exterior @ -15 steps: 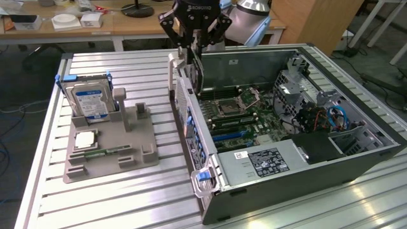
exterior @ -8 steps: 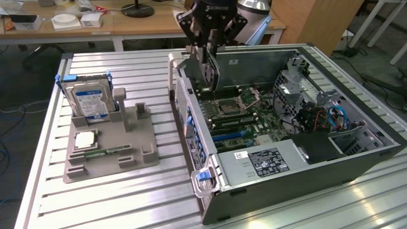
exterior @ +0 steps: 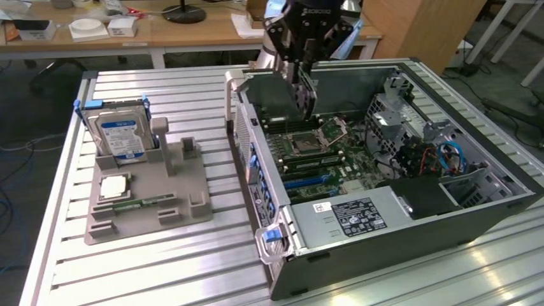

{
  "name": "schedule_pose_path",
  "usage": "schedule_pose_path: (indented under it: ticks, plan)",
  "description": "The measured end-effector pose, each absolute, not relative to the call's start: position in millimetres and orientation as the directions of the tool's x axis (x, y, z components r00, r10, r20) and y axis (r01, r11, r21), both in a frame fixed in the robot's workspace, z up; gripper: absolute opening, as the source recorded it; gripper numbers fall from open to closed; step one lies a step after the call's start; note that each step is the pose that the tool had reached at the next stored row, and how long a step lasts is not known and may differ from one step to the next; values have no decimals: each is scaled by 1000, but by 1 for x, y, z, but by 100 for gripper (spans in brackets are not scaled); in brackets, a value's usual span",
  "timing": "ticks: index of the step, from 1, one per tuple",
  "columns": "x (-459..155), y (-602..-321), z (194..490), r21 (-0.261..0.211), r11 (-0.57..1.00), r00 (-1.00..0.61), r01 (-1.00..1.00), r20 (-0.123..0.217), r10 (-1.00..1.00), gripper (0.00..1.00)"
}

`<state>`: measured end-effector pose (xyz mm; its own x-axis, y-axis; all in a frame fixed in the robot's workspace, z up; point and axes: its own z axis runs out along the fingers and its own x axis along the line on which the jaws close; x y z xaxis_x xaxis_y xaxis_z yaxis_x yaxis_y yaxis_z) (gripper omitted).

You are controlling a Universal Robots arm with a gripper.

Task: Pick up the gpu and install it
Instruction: 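Pick up the gpu and move the gpu toward the slot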

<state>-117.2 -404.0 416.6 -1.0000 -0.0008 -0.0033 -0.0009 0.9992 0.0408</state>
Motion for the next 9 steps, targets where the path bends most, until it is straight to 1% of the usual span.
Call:
schedule_pose_path:
  ticks: [9]
  plan:
    - [-76, -405, 416, 41, 999, -1000, -1, -3, -1, 26]
